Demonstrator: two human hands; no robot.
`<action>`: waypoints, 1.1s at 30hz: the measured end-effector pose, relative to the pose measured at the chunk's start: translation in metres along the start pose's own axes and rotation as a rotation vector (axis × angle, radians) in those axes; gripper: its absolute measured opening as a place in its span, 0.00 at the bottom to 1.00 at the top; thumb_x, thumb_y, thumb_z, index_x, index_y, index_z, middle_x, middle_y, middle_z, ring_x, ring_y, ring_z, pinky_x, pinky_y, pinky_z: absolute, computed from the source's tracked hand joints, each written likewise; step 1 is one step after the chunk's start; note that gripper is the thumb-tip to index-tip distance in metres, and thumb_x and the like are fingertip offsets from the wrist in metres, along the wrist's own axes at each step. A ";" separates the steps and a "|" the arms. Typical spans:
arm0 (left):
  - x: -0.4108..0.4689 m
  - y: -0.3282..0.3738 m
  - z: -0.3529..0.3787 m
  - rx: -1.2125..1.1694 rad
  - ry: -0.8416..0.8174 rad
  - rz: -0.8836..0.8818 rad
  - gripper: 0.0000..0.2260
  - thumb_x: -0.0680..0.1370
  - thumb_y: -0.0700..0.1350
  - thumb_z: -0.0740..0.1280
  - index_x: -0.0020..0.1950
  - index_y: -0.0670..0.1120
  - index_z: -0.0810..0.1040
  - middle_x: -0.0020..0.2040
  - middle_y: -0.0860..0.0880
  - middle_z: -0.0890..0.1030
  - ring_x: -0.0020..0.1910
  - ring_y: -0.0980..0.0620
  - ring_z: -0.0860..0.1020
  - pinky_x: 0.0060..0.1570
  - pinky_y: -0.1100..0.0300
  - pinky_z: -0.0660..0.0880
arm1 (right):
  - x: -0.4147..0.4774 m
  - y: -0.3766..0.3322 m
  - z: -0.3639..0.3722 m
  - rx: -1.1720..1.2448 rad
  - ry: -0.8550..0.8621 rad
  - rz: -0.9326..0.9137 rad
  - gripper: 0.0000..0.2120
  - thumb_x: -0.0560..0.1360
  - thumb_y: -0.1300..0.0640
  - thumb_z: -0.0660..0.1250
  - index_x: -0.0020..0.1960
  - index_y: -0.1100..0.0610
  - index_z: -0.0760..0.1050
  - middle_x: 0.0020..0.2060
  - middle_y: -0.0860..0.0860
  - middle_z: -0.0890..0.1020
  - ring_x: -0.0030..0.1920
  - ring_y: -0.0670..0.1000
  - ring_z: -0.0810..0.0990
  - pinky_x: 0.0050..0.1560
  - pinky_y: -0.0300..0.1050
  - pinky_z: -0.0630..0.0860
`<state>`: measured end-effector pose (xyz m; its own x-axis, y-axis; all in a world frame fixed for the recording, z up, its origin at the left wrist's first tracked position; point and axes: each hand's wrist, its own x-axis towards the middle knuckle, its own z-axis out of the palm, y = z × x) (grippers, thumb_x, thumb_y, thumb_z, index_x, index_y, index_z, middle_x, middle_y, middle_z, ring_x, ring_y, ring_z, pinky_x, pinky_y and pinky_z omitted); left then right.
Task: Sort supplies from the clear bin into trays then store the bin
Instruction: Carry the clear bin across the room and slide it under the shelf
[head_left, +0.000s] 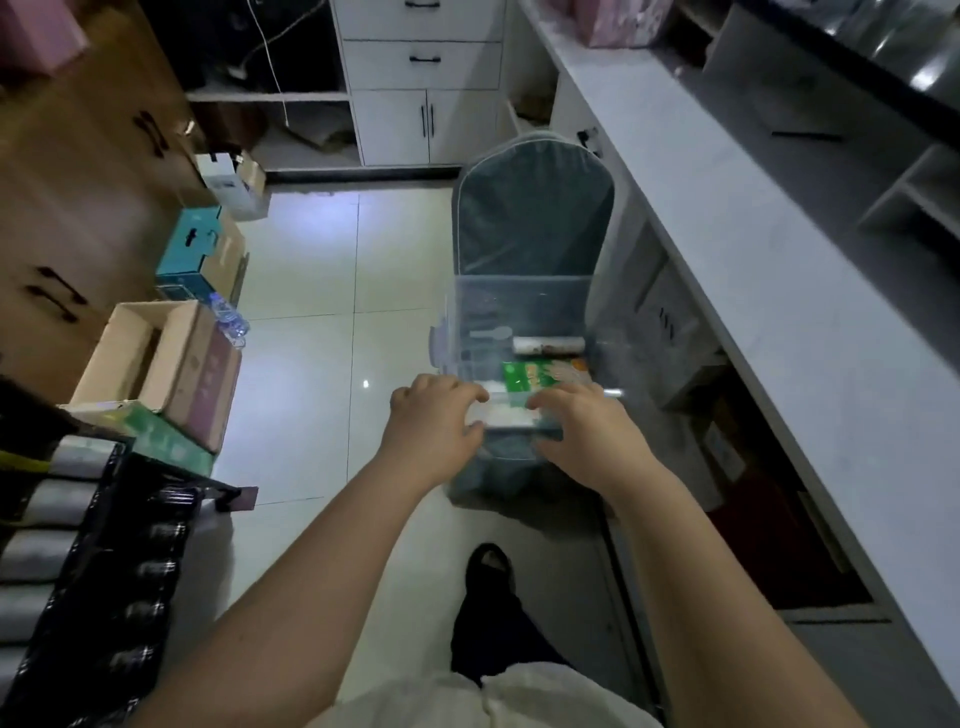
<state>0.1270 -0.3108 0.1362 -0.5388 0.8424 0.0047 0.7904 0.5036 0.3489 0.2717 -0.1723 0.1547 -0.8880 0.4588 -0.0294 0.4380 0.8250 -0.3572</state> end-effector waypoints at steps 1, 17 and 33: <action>0.023 -0.004 -0.004 0.011 0.000 0.006 0.15 0.76 0.53 0.63 0.63 0.55 0.74 0.61 0.51 0.77 0.60 0.46 0.71 0.55 0.51 0.66 | 0.022 0.005 -0.001 -0.005 0.008 0.002 0.21 0.68 0.53 0.73 0.60 0.48 0.75 0.59 0.50 0.78 0.59 0.55 0.73 0.58 0.54 0.72; 0.400 0.022 -0.066 0.037 0.025 0.356 0.15 0.76 0.51 0.64 0.63 0.55 0.74 0.62 0.50 0.77 0.62 0.45 0.71 0.58 0.47 0.68 | 0.276 0.117 -0.101 0.001 0.249 0.215 0.20 0.69 0.56 0.73 0.60 0.51 0.76 0.60 0.50 0.77 0.60 0.56 0.72 0.57 0.57 0.72; 0.544 0.021 -0.009 0.051 -0.385 1.130 0.16 0.76 0.51 0.64 0.64 0.53 0.74 0.62 0.49 0.76 0.62 0.44 0.71 0.57 0.45 0.70 | 0.328 0.088 -0.029 0.083 0.499 1.065 0.19 0.70 0.59 0.70 0.60 0.54 0.76 0.59 0.54 0.77 0.58 0.59 0.72 0.56 0.57 0.72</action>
<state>-0.1521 0.1558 0.1539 0.5848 0.8112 0.0003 0.7761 -0.5597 0.2904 0.0234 0.0605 0.1405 0.0813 0.9966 0.0126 0.8985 -0.0679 -0.4337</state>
